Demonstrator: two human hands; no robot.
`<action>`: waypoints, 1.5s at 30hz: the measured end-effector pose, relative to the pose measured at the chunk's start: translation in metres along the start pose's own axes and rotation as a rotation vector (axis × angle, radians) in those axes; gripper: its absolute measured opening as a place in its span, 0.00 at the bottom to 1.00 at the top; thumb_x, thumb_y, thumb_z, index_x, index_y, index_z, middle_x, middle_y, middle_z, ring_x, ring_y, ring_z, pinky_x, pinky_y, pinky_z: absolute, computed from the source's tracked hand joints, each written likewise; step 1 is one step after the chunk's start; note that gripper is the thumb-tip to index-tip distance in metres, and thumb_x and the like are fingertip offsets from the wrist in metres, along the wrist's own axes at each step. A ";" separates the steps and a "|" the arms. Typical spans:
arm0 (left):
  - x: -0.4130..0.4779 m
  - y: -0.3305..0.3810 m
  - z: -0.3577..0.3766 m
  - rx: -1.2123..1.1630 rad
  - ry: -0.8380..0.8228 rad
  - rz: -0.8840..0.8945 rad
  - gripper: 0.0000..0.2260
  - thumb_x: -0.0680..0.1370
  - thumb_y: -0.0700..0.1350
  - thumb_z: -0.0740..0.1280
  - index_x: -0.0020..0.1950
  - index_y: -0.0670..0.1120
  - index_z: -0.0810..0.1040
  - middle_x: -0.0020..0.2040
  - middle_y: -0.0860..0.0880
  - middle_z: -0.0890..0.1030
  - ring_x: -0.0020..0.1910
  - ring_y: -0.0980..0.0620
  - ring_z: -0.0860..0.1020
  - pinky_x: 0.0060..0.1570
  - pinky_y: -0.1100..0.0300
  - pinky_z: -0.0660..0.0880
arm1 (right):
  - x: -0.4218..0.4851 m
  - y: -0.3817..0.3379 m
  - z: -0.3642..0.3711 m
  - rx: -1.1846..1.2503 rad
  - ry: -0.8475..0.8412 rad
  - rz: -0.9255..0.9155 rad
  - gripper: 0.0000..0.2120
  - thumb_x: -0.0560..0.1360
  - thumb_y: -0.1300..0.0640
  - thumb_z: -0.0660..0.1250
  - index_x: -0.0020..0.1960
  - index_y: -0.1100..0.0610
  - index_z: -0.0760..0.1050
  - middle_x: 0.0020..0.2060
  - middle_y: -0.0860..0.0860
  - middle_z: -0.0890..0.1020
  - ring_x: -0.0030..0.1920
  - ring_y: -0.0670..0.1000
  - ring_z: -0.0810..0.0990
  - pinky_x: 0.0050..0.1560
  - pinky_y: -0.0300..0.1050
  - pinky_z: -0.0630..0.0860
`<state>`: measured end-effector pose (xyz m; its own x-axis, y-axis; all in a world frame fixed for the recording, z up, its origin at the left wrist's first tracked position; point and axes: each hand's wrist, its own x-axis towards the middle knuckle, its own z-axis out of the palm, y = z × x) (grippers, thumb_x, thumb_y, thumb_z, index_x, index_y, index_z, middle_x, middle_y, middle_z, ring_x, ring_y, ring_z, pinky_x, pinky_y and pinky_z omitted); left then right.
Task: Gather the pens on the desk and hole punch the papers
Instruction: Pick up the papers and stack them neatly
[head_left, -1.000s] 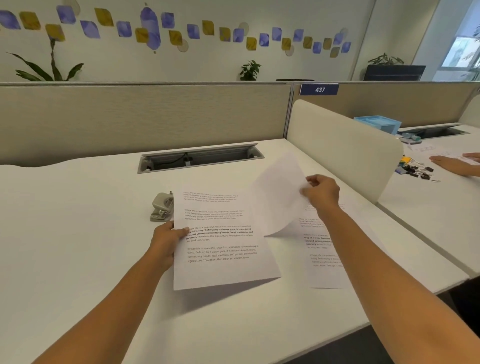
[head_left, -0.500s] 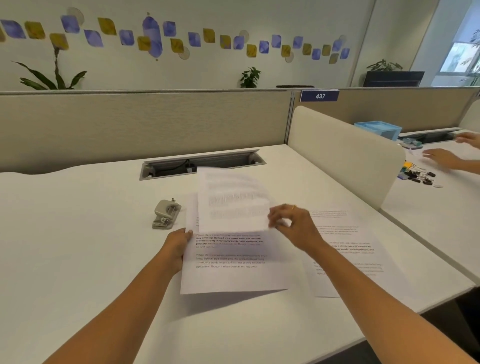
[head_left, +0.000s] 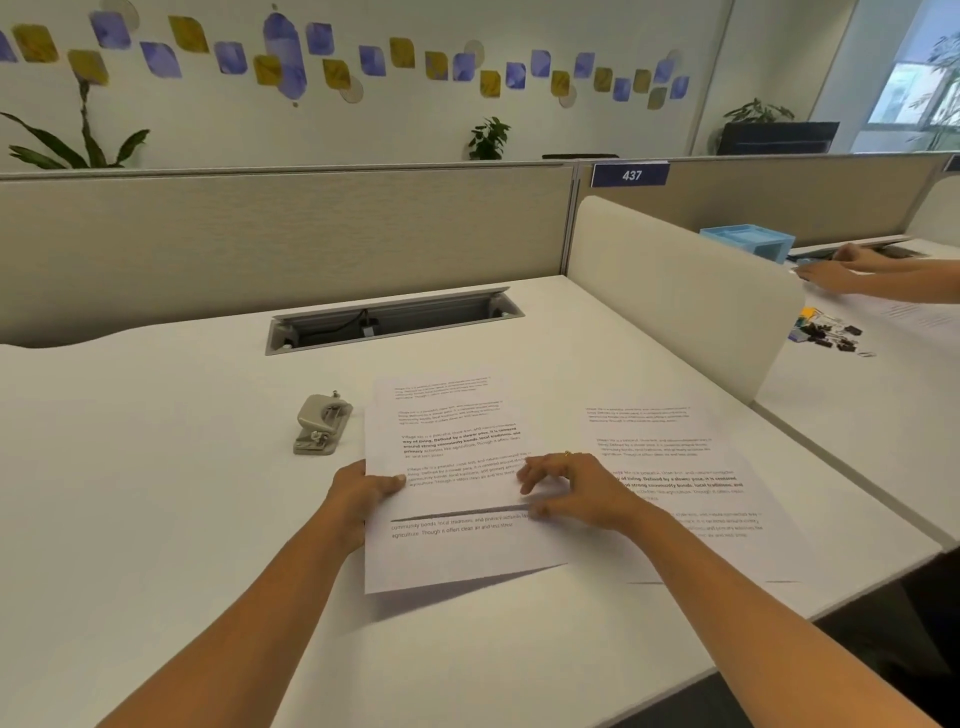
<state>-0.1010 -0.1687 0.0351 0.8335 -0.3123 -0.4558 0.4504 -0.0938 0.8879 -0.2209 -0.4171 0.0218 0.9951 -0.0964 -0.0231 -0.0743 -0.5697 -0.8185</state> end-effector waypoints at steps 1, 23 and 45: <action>0.002 -0.001 0.000 0.018 0.005 0.016 0.12 0.73 0.30 0.65 0.56 0.38 0.75 0.54 0.38 0.80 0.44 0.40 0.80 0.44 0.48 0.78 | -0.001 0.001 -0.002 0.004 0.013 0.027 0.09 0.65 0.58 0.77 0.42 0.49 0.81 0.50 0.44 0.83 0.54 0.34 0.75 0.52 0.22 0.65; 0.021 -0.003 0.016 -0.006 -0.020 0.071 0.19 0.74 0.29 0.63 0.64 0.38 0.71 0.59 0.37 0.78 0.49 0.38 0.78 0.44 0.46 0.76 | -0.018 0.044 -0.064 -0.553 0.568 0.840 0.26 0.74 0.40 0.61 0.66 0.55 0.68 0.64 0.57 0.70 0.66 0.59 0.66 0.62 0.54 0.65; 0.024 0.009 -0.002 -0.052 0.037 0.137 0.20 0.74 0.29 0.63 0.65 0.40 0.71 0.58 0.38 0.78 0.48 0.40 0.78 0.46 0.46 0.75 | -0.006 0.019 -0.101 -0.276 0.725 0.841 0.23 0.70 0.61 0.71 0.61 0.62 0.67 0.56 0.60 0.77 0.55 0.62 0.78 0.45 0.48 0.72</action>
<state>-0.0768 -0.1751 0.0317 0.8989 -0.2839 -0.3336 0.3471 -0.0030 0.9378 -0.2353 -0.5096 0.0644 0.3580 -0.9290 -0.0934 -0.7994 -0.2533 -0.5448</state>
